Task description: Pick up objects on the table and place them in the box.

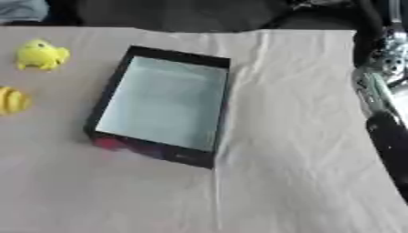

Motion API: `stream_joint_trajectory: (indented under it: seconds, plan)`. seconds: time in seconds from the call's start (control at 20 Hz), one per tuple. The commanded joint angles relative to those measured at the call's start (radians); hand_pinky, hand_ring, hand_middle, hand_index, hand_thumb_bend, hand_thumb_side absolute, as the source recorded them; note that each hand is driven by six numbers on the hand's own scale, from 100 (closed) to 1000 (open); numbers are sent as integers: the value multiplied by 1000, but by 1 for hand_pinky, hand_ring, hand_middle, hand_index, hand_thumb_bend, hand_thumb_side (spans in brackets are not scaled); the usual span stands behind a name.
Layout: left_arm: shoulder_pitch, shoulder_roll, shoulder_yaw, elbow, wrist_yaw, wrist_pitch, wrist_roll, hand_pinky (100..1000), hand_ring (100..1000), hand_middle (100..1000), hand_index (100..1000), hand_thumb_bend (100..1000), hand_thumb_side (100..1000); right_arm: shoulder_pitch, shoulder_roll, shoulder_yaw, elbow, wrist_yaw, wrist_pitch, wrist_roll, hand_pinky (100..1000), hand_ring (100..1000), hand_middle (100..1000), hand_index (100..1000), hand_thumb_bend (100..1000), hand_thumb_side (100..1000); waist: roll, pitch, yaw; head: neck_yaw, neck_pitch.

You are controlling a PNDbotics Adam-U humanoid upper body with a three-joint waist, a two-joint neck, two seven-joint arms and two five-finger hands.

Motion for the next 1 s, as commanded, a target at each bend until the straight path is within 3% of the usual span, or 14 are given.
stream_joint_trajectory:
  seconds: [0.05,1.0]
  plan:
    - [-16,36,11,-16,-5,0,2,748,821,869,967,766,652,-11,-12,-12,-2,14,-4,-5,925,862,884,880,589,484,0,-10,1,7,7]
    - [-16,44,15,-27,-41,0,3,745,816,869,966,766,653,-2,-15,-15,-13,22,-5,-12,926,862,881,880,584,480,-1,11,5,19,7]
